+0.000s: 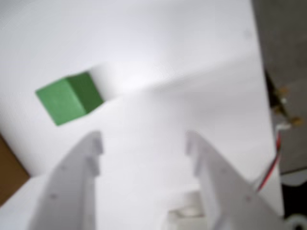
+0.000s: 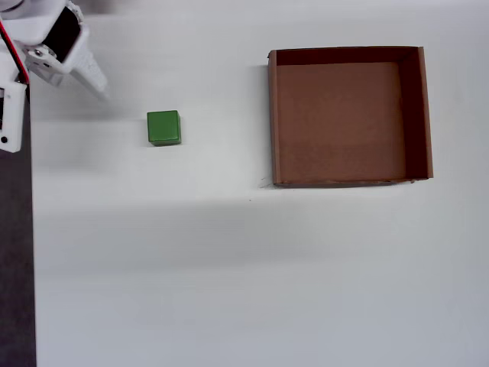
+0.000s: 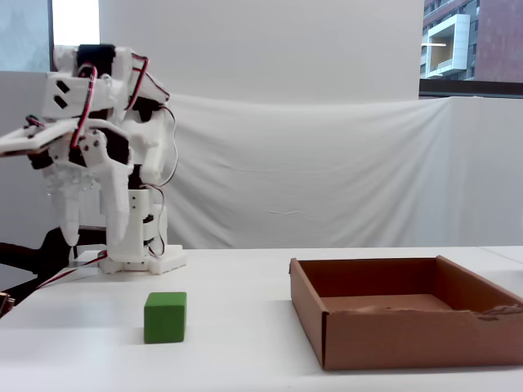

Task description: Grasp a green cube and put it in a box.

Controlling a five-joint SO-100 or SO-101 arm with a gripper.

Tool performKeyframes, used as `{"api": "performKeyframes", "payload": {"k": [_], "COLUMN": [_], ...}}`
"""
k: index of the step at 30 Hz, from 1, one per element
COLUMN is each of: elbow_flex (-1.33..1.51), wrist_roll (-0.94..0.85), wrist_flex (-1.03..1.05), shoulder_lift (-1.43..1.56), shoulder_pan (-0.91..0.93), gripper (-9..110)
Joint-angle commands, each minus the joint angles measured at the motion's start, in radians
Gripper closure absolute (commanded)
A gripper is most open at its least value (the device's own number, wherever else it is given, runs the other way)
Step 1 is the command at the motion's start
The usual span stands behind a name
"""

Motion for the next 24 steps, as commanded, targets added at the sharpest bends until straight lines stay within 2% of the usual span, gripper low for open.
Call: {"api": "performKeyframes", "payload": {"k": [1, 16, 24], "elbow_flex": [-0.055, -0.322, -0.494], "wrist_roll": [-0.028, -0.032, -0.026], "wrist_flex": [-0.054, 0.084, 0.084], "shoulder_lift": [-0.04, -0.351, -0.534], "shoulder_pan": [0.009, -0.129, -0.184], "gripper": [78, 78, 78]}}
